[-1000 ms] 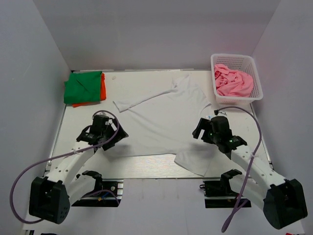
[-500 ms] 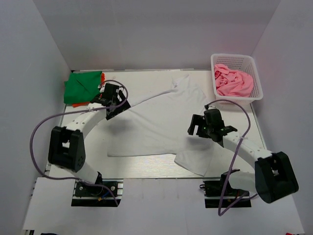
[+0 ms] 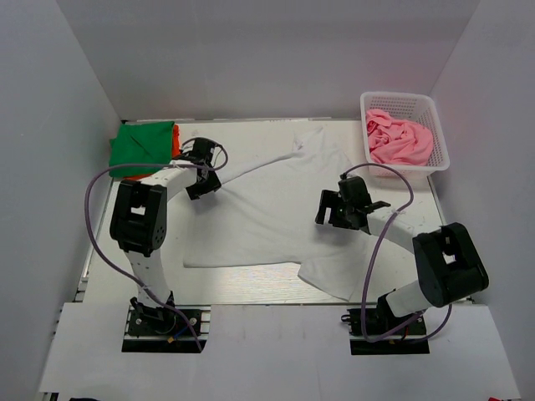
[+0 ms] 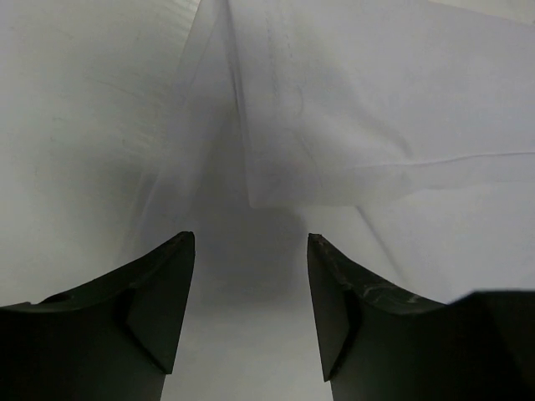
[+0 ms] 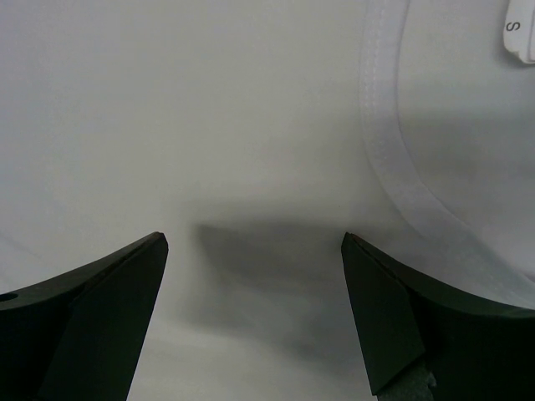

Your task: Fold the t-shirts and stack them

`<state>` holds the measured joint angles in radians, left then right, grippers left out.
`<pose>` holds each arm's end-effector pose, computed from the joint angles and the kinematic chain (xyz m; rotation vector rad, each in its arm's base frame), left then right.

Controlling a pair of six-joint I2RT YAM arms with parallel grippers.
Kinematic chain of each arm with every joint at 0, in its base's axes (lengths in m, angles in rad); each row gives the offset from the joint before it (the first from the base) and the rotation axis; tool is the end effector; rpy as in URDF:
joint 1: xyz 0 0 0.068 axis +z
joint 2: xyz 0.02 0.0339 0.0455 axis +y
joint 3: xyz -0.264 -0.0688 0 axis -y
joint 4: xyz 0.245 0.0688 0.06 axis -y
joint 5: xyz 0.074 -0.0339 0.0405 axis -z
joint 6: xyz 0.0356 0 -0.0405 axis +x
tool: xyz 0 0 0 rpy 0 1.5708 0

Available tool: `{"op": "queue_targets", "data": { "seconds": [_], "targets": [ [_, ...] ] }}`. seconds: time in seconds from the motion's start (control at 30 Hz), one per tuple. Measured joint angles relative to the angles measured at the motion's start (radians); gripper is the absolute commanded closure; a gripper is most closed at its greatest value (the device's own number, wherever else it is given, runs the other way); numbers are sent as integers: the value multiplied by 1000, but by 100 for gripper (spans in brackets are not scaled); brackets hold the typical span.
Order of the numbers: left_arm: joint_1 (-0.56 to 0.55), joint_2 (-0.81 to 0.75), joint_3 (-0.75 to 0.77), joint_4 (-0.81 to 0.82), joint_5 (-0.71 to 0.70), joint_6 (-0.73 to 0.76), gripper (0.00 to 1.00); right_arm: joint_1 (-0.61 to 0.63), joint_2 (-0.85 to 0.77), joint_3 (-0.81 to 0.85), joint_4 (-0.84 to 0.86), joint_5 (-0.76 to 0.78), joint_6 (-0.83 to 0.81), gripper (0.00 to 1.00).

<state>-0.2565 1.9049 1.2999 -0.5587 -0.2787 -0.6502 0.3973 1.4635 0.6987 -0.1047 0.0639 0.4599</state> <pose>0.3749 -0.0882 0.1735 -0.5946 2.5887 0.0948 0.2597 0.1065 0.1660 0.1058 2.4593 0.3026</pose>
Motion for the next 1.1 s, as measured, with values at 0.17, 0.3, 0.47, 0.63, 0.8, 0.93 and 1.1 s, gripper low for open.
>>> {"op": "queue_targets", "data": {
  "seconds": [0.17,0.3,0.47,0.63,0.8,0.93,1.1],
  "targets": [
    [0,62,42,-10,-19,5,39,-6,12,6,23,-25,0,10],
    [1,74,66,-13,-29,5,48,-11,17,6,35,-35,0,10],
    [6,97,108,-13,-40,5,49,-11,18,6,39,-41,-1,10],
    [6,124,133,-13,-54,5,54,-14,21,6,45,-42,-6,10],
    [6,165,186,-17,-61,-3,83,-16,23,6,53,-48,-8,10],
    [6,176,203,-18,-66,-4,90,-16,25,6,57,-66,-11,10],
    [6,177,218,-34,-72,-2,88,-16,35,12,64,-76,-17,10]
  ]
}}
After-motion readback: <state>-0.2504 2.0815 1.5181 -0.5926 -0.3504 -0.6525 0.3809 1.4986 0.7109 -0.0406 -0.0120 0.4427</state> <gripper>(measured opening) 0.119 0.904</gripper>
